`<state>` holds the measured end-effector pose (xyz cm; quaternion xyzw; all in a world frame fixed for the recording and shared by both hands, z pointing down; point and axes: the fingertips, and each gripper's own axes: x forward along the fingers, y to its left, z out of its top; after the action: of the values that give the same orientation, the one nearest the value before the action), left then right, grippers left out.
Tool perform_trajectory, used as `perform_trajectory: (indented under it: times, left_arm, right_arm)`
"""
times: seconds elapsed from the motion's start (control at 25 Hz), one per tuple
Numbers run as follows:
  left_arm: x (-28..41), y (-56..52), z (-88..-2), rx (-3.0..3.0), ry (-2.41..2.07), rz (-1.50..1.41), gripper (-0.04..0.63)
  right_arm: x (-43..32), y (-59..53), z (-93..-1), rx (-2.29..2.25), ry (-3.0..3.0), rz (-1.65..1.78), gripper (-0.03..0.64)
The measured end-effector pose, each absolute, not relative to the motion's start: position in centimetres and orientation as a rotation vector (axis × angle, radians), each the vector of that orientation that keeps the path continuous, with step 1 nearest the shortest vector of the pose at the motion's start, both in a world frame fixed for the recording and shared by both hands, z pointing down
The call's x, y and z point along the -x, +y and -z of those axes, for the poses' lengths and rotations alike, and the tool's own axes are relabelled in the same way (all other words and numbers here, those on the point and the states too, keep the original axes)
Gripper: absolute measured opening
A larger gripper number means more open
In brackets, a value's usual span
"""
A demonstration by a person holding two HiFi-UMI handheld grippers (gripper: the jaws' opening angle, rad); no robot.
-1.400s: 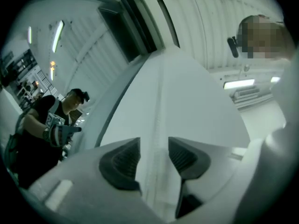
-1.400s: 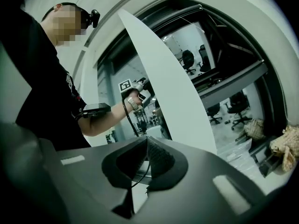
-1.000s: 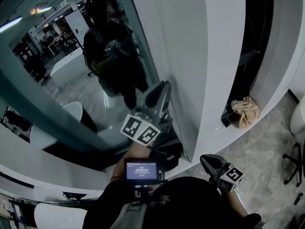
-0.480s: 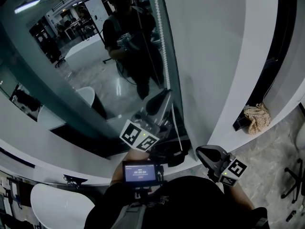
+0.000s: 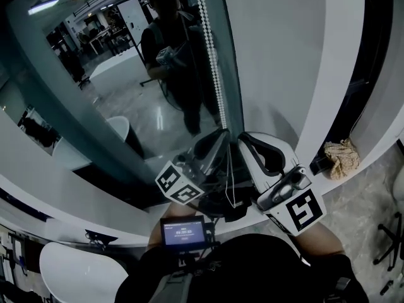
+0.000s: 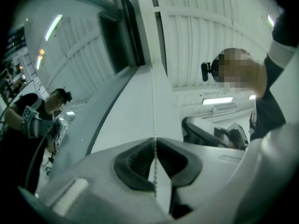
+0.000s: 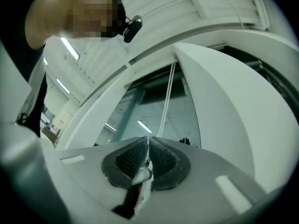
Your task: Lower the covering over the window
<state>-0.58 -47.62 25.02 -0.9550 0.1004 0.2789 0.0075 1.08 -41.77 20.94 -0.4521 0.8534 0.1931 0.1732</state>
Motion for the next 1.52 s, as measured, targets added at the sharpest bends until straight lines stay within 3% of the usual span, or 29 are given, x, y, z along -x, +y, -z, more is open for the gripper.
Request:
perform_trajectory:
  times: [0.24,1.2,1.28,1.52]
  left_arm:
    - [2.4,-47.3,-24.8,3.012,0.277,-0.930,0.018]
    - [1.9,-46.8,-24.7,2.946,0.235,-0.831,0.018]
    - [1.9,-46.9,-25.2,2.947,0.247,-0.816,0.018]
    - [3.7,-50.0,-27.1,2.915,0.537,-0.755,0.023]
  right_arm:
    - [0.8,-44.0,-15.1,1.320,2.371,-0.709,0.015]
    - [1.7,-49.5,-5.8,1.285,2.449,-0.582,0.048]
    - [2.3,-49.7,-5.7,1.246,2.491,-0.592,0.009]
    - [3.0,-48.2,-8.6,1.399,2.559,-1.078,0.011]
